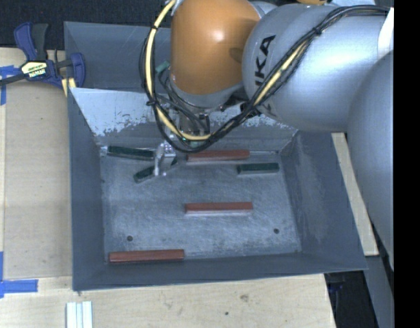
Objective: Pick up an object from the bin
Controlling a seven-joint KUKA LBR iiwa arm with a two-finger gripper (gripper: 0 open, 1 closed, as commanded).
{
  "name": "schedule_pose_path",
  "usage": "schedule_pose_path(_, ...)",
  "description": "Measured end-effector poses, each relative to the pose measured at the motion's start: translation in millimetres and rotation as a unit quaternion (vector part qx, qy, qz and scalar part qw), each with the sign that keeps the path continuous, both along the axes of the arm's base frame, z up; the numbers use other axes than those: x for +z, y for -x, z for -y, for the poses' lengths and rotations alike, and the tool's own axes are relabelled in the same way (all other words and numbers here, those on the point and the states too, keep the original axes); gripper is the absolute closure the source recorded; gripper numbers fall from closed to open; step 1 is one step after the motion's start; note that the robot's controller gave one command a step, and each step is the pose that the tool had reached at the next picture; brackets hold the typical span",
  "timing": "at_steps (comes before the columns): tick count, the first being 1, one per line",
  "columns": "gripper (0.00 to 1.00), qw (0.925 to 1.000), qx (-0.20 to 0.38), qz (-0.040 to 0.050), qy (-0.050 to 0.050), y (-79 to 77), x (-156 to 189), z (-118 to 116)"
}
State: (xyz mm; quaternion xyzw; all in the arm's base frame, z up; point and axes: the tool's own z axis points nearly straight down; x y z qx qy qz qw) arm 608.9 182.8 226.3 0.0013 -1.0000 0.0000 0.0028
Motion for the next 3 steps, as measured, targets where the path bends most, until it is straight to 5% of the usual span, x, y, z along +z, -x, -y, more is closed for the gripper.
schedule_pose_path(1,0.00,1.0000,-0.001,0.0043,-0.001,-1.8,5,1)
schedule_pose_path(2,1.00,0.9984,-0.055,0.0086,-0.003,54.8,-149,55)
schedule_pose_path(3,0.00,0.9983,-0.057,0.0117,-0.003,53.4,-150,56)
